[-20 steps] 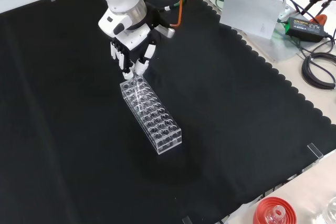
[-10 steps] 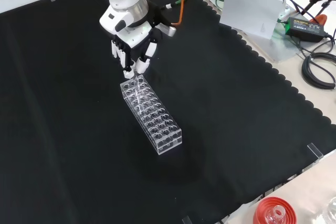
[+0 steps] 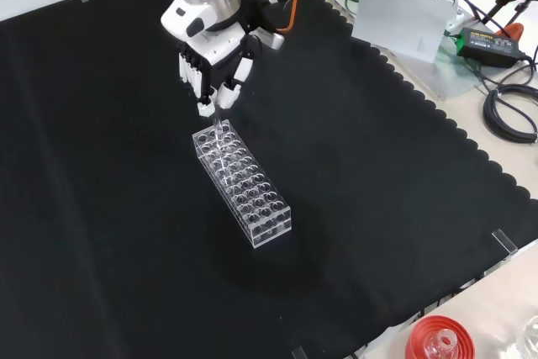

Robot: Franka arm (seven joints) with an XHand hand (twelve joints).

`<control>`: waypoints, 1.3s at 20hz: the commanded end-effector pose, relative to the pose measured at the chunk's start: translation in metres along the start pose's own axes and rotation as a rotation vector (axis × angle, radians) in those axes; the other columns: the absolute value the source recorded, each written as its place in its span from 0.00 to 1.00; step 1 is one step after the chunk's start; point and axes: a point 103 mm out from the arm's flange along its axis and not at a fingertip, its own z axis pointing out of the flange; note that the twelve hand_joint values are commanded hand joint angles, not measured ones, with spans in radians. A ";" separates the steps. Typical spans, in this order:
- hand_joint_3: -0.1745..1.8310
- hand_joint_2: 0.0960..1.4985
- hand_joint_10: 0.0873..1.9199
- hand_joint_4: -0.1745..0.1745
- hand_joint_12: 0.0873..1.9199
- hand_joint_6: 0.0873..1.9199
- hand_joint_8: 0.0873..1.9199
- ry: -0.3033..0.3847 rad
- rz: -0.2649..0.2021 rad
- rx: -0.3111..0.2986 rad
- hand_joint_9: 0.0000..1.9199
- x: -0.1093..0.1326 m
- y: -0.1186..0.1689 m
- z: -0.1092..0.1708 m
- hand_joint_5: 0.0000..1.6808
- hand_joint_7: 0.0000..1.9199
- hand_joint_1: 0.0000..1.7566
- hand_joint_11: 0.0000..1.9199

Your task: Pick up the test tube.

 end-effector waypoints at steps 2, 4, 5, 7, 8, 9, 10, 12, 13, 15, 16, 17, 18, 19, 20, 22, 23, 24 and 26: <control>0.09 0.64 0.28 0.00 0.50 0.16 0.40 -0.018 -0.006 -0.030 0.63 -0.003 -0.004 -0.021 0.71 0.67 0.81 0.57; 0.09 0.64 0.28 0.00 0.50 0.16 0.40 -0.022 -0.008 -0.043 0.63 -0.004 -0.005 -0.029 0.71 0.67 0.81 0.57; 0.09 0.64 0.28 0.00 0.50 0.16 0.40 -0.023 -0.009 -0.050 0.63 -0.004 -0.006 -0.034 0.71 0.67 0.81 0.57; 0.09 0.64 0.28 0.00 0.50 0.16 0.40 -0.025 -0.012 -0.066 0.63 -0.004 -0.007 -0.043 0.71 0.67 0.81 0.57; 0.09 0.64 0.28 0.00 0.50 0.16 0.40 -0.029 -0.014 -0.074 0.63 -0.004 -0.007 -0.048 0.71 0.67 0.81 0.57; 0.09 0.64 0.28 0.00 0.50 0.16 0.40 -0.028 -0.015 -0.079 0.63 -0.004 -0.008 -0.053 0.71 0.67 0.81 0.57; 0.09 0.64 0.28 0.00 0.50 0.16 0.40 -0.030 -0.018 -0.086 0.63 -0.004 -0.009 -0.058 0.71 0.67 0.81 0.57; 0.08 0.63 0.24 0.00 0.50 0.14 0.37 -0.033 -0.023 -0.101 0.65 -0.004 -0.011 -0.069 0.73 0.69 0.81 0.57; 0.05 0.65 0.19 0.00 0.50 0.10 0.34 -0.035 -0.024 -0.109 0.67 -0.004 -0.012 -0.075 0.76 0.70 0.81 0.57; 0.01 0.66 0.13 0.00 0.49 0.05 0.30 -0.041 -0.038 -0.113 0.70 -0.004 -0.013 -0.084 0.79 0.73 0.81 0.57; 0.01 0.66 0.11 0.00 0.49 0.04 0.30 -0.041 -0.039 -0.119 0.71 -0.004 -0.015 -0.089 0.80 0.73 0.81 0.58; 0.00 0.67 0.11 0.00 0.49 0.03 0.29 -0.041 -0.039 -0.129 0.71 -0.004 -0.017 -0.095 0.80 0.73 0.81 0.58; 0.00 0.67 0.10 0.00 0.49 0.03 0.29 -0.040 -0.040 -0.138 0.72 -0.004 -0.019 -0.100 0.81 0.73 0.81 0.58; 0.00 0.67 0.10 0.00 0.49 0.03 0.29 -0.040 -0.042 -0.147 0.72 -0.004 -0.021 -0.105 0.81 0.73 0.81 0.58; 0.00 0.67 0.10 0.00 0.49 0.03 0.29 -0.041 -0.045 -0.154 0.72 -0.004 -0.023 -0.109 0.81 0.73 0.81 0.58; 0.00 0.67 0.10 0.00 0.49 0.02 0.29 -0.041 -0.049 -0.161 0.72 -0.003 -0.026 -0.115 0.81 0.73 0.81 0.58; 0.00 0.67 0.10 0.00 0.49 0.02 0.29 -0.043 -0.049 -0.164 0.72 -0.003 -0.027 -0.117 0.81 0.73 0.81 0.58; 0.00 0.67 0.10 0.00 0.49 0.02 0.29 -0.043 -0.049 -0.165 0.72 -0.004 -0.029 -0.119 0.81 0.73 0.81 0.58; 0.00 0.67 0.10 0.00 0.49 0.02 0.29 -0.047 -0.048 -0.166 0.72 -0.004 -0.031 -0.123 0.81 0.73 0.81 0.58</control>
